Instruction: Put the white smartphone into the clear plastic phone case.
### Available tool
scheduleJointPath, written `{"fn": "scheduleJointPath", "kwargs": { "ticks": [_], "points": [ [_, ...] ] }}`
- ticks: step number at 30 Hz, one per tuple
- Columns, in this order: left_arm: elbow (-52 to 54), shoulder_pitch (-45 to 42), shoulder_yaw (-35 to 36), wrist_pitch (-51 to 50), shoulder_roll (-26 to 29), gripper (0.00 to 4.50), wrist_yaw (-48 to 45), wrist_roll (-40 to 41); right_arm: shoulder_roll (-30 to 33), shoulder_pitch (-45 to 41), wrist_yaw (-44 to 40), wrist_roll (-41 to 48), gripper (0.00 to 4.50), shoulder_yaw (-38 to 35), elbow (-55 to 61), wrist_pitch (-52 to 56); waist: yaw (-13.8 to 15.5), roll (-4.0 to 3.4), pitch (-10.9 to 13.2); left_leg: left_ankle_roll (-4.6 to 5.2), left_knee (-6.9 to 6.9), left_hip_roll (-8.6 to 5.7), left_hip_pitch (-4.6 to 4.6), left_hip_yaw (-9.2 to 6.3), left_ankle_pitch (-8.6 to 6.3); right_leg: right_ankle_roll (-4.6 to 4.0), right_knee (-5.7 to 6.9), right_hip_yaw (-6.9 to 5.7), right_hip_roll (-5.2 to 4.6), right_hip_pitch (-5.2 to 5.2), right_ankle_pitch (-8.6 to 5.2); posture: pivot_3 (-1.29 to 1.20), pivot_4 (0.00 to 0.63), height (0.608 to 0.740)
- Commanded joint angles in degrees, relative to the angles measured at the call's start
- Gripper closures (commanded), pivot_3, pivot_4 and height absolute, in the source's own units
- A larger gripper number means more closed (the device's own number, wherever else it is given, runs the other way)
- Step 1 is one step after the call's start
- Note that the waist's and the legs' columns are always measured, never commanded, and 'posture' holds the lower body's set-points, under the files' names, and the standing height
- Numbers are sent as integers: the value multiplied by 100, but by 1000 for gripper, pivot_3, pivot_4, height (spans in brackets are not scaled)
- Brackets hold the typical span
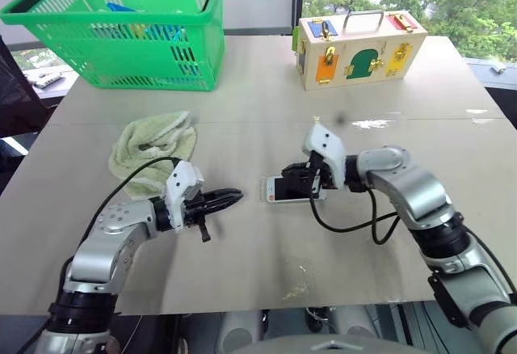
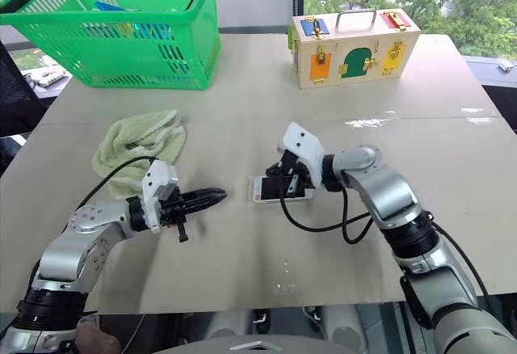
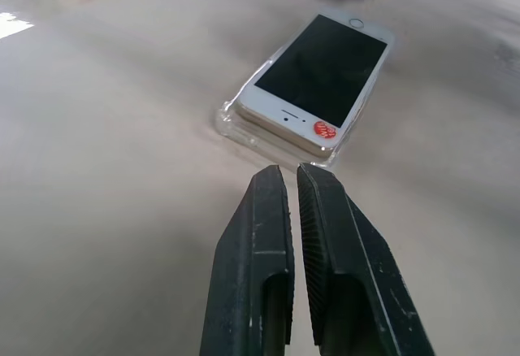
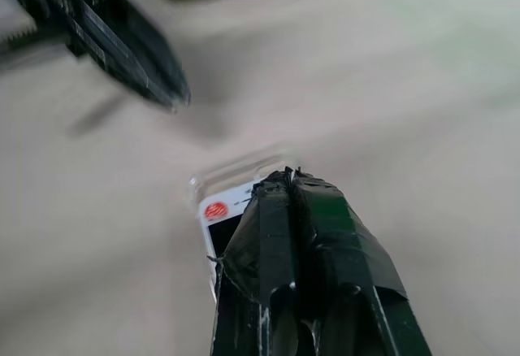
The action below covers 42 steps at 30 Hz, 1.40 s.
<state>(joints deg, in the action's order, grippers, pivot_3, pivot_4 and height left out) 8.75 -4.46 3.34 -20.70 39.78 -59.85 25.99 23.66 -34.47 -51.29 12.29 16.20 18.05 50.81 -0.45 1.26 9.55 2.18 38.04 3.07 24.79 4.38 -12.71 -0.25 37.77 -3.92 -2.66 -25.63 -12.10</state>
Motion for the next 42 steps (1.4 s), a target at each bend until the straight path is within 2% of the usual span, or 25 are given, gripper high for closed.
{"fn": "scheduleJointPath", "kwargs": {
  "ticks": [1,10,26,36,42],
  "points": [
    [-114,-129,-135,-1,-2,4232,74,-167,346,358,336,73,4500,-314,747,291,2,-1,1,0,-4,0,0,0,0,-2,-2,0,0,-1,-2,0,150,740],
    [-608,-547,-494,-62,-110,4232,143,-515,971,1180,1101,-51,4500,-772,1354,525,-14,1,3,0,-2,-1,-4,1,0,-6,-4,0,-1,0,-4,0,150,740],
    [-997,-1173,-1170,255,-446,4232,-105,-1054,1345,1085,1315,-225,4500,-97,1167,537,190,0,3,3,6,-16,1,1,1,-5,-5,-4,-7,4,-4,0,150,740],
    [-1166,-1283,-1255,415,-563,4232,-178,-1172,1711,967,1328,-144,4500,-226,1348,1022,196,0,3,4,9,-18,2,-4,1,-3,-4,-5,-4,5,-4,0,150,740],
    [-1110,-1278,-1301,463,-595,4232,-244,-1207,1768,803,1224,-109,4500,185,1348,1139,199,0,4,4,12,-20,2,-6,1,-3,-5,-7,-11,7,-4,0,150,740]
  ]
}}
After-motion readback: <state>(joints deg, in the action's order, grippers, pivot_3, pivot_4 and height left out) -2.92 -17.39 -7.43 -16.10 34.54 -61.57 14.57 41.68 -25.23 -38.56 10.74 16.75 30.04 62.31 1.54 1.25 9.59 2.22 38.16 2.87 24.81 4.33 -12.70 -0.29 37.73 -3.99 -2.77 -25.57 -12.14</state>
